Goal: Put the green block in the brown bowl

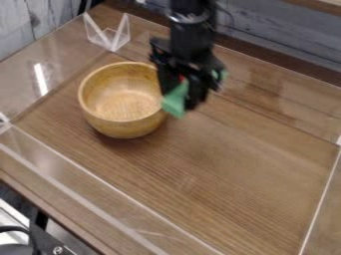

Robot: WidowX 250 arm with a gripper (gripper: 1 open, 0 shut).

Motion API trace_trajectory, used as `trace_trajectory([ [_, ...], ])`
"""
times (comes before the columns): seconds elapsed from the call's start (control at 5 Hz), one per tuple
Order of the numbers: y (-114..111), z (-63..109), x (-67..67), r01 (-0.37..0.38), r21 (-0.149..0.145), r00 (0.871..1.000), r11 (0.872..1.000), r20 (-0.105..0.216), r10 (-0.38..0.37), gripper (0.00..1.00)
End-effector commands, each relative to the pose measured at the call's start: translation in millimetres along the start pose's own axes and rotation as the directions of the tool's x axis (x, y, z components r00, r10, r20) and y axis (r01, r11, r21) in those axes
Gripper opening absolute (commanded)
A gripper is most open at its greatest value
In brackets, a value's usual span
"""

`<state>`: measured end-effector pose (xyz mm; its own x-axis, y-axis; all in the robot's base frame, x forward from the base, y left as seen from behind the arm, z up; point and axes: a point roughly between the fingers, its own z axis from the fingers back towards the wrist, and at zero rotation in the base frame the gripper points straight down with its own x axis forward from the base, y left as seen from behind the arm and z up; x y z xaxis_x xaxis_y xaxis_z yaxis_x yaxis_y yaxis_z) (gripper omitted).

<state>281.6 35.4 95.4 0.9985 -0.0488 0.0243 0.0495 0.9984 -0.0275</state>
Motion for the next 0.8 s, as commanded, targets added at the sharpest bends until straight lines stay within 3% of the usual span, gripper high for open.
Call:
trace_trajectory([
  [0.0,42.5,16.5,10.9,-0.032,0.033,0.998,0.999,0.063,0.03,0.0],
  [0.2,70.9,13.6,10.1,-0.055,0.048,0.996,0.997,0.066,0.052,0.0],
  [0.6,85.0,-10.6,5.7,-0.057,0.067,0.998,0.996,0.033,0.054,0.0],
])
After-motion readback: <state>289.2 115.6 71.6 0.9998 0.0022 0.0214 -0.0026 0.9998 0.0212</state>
